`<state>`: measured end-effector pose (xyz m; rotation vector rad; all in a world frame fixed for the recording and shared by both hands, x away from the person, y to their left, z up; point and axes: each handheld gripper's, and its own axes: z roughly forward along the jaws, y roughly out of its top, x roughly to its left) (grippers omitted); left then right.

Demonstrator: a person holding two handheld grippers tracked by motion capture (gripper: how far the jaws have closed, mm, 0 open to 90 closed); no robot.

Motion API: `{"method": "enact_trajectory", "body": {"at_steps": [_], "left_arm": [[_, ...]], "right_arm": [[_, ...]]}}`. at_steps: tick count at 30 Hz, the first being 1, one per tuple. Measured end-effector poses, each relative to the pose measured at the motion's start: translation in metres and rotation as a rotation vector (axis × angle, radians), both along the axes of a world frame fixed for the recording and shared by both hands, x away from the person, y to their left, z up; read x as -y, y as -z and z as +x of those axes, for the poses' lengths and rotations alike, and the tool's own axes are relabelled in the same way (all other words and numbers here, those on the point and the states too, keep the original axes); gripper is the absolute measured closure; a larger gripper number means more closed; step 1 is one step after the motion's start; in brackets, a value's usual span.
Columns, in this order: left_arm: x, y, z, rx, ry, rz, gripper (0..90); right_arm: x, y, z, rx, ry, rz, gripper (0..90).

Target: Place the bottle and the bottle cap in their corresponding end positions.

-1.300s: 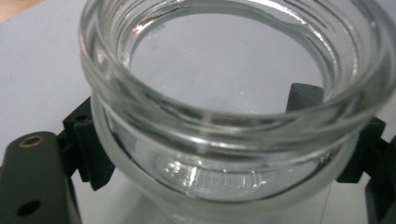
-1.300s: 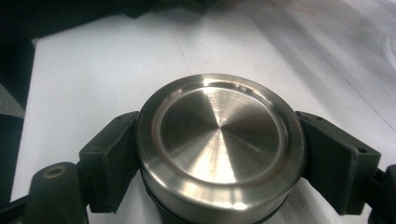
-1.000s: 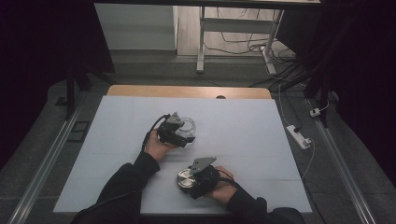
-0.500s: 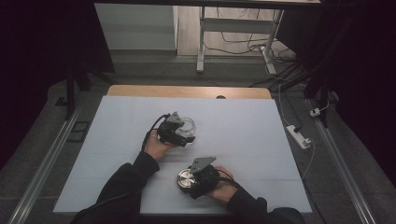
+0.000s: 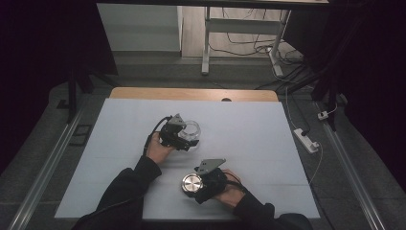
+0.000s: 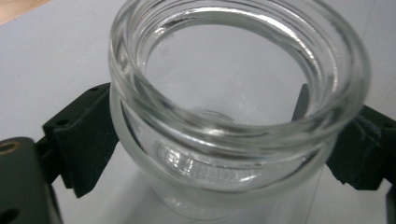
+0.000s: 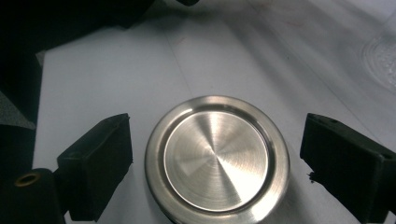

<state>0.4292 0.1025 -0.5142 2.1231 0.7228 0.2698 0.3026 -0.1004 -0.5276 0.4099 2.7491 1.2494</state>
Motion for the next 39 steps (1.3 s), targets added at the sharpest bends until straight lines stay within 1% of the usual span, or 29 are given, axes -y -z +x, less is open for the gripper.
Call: {"method": "enact_trajectory", "body": {"at_steps": [2,6,7,8,13,18,21,26,28,32,39], "left_arm": [[-0.001,-0.002,-0.001,0.004,0.001,0.008,6.3],[-0.003,-0.004,-0.004,-0.003,0.003,0.001,4.0],[-0.003,-0.005,-0.005,-0.007,0.003,-0.003,3.7],[-0.004,-0.005,-0.005,-0.009,0.002,0.0,3.2],[-0.01,-0.007,-0.009,-0.028,-0.004,-0.014,0.3],[-0.015,-0.01,-0.016,-0.026,-0.009,-0.004,0.0],[-0.019,-0.012,-0.02,-0.029,-0.011,-0.008,0.0],[-0.023,-0.015,-0.026,-0.034,-0.003,-0.027,0.0],[-0.025,-0.016,-0.029,-0.037,0.002,-0.034,0.0],[-0.027,-0.017,-0.034,-0.046,0.01,-0.033,0.0],[-0.034,-0.02,-0.043,-0.077,0.023,-0.078,0.0]], "right_arm": [[0.0,-0.002,-0.001,0.009,0.0,0.006,8.6],[0.002,-0.006,-0.001,0.016,0.004,0.019,7.4],[0.003,-0.007,-0.002,0.012,0.008,0.022,7.2],[0.003,-0.008,-0.002,0.017,0.007,0.026,6.9],[0.006,-0.012,-0.002,0.032,0.009,0.038,5.8],[0.009,-0.016,-0.003,0.023,0.014,0.051,4.0],[0.011,-0.018,-0.002,0.02,0.019,0.06,2.6],[0.016,-0.021,0.0,0.001,0.043,0.08,0.0],[0.017,-0.022,0.001,0.0,0.061,0.073,0.0],[0.02,-0.022,0.001,0.013,0.067,0.065,0.0],[0.026,-0.026,0.002,0.036,0.095,0.069,0.0]]}}
